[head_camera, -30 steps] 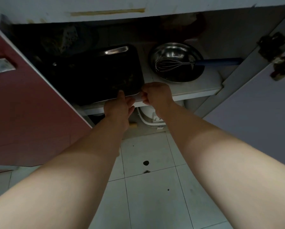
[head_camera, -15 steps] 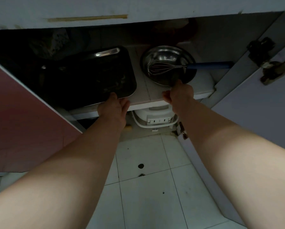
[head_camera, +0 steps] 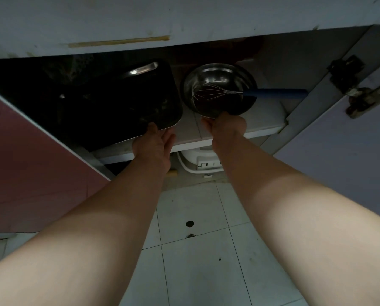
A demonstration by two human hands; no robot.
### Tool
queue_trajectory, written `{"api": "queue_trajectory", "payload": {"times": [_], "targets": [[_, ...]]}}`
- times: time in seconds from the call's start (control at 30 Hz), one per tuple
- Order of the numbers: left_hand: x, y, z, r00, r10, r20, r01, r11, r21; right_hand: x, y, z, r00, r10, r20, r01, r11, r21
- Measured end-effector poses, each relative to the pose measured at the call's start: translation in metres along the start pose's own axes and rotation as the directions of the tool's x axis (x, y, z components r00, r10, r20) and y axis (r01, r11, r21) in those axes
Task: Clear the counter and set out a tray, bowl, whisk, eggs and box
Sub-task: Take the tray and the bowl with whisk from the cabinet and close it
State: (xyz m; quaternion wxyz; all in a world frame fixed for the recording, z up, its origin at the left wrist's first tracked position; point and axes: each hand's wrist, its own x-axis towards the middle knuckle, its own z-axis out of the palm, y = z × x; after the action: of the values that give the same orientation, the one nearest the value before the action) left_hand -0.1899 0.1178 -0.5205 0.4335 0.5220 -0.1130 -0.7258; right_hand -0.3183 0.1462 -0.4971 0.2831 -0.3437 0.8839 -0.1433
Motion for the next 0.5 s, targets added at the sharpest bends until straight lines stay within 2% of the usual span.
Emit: {"api": "queue_trajectory", "payload": {"times": [0.03, 0.1, 0.23, 0.27, 0.3, 0.33, 0.37, 0.43, 0.5], "targets": [[-0.002, 0.001, 0.000, 1.000, -0.004, -0.005, 0.004, 1.000, -0.031, -0.001, 0.000, 0.003, 0.998, -0.059, 0.005, 0.059, 0.997, 0.050], [-0.006, 0.003, -0.001, 1.000, -0.001, -0.002, 0.001, 0.999, -0.036, -0.008, -0.007, 0.004, 0.998, -0.010, -0.055, 0.015, 0.995, 0.099], [-0.016, 0.005, -0.003, 1.000, -0.003, 0.009, 0.003, 1.000, -0.001, -0.017, -0.005, 0.001, 0.998, -0.015, -0.062, 0.014, 1.000, -0.020], [-0.021, 0.006, -0.002, 1.000, -0.012, 0.015, 0.011, 1.000, 0.009, -0.020, 0.000, 0.001, 0.999, 0.025, -0.043, -0.024, 1.000, 0.014], [-0.025, 0.006, -0.002, 0.999, -0.026, 0.025, 0.025, 1.000, 0.016, -0.027, 0.001, 0.001, 0.996, 0.082, 0.034, -0.087, 0.982, 0.168], [-0.031, 0.005, -0.001, 0.998, -0.049, 0.042, 0.048, 0.999, 0.022, -0.034, 0.000, 0.002, 0.996, 0.059, 0.060, -0.073, 0.961, 0.266], [-0.035, 0.005, 0.000, 0.996, -0.073, 0.060, 0.071, 0.997, 0.035, -0.035, 0.004, 0.006, 0.994, 0.008, 0.108, -0.035, 0.966, 0.257], [-0.047, 0.003, 0.004, 0.992, -0.100, 0.074, 0.094, 0.993, 0.073, -0.039, 0.021, 0.004, 0.992, -0.084, 0.095, 0.073, 0.991, 0.115], [-0.056, -0.001, 0.005, 0.992, -0.101, 0.080, 0.093, 0.991, 0.096, -0.046, 0.032, 0.006, 0.999, 0.042, -0.002, -0.041, 0.994, 0.099]]}}
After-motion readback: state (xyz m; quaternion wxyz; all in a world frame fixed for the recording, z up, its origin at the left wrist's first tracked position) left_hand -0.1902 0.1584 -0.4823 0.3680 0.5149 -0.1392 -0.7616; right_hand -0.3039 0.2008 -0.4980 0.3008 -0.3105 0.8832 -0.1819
